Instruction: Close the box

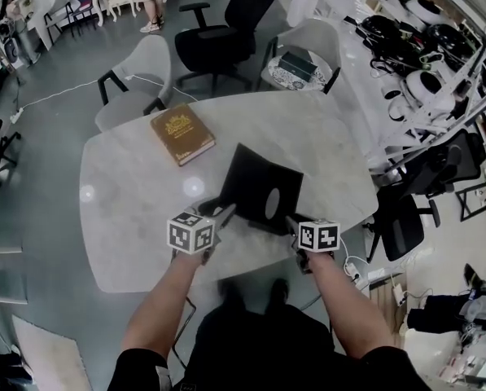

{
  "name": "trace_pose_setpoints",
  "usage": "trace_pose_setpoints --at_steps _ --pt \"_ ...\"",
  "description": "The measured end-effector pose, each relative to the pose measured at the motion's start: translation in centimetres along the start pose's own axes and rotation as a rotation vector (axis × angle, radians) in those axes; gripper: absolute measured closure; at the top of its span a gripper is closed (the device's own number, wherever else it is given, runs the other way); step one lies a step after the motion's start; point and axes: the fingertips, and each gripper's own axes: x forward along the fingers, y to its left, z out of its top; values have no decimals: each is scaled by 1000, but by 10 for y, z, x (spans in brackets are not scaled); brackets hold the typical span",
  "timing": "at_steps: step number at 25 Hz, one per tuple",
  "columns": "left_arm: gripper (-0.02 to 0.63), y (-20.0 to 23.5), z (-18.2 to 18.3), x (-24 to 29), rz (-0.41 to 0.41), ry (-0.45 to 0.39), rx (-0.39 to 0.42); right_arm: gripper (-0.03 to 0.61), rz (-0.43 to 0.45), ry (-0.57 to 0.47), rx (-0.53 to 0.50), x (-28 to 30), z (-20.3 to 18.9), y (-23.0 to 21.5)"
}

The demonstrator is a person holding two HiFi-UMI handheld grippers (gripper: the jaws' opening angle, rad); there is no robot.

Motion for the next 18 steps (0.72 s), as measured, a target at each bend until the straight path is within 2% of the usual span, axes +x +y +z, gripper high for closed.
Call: trace_pose_setpoints --at_steps 2,7,15,18 --pt "497 1 6 -1 76 -30 1 457 18 -5 3 0 0 -1" --pt "518 -13 16 1 207 -68 -9 448 112 -7 -18 -7 0 -4" --pt "554 -55 25 12 374 -43 80 482 243 -104 -65 -52 30 -25" --pt "569 -77 26 20 424 -42 103 485 321 -146 -76 -76 37 -29"
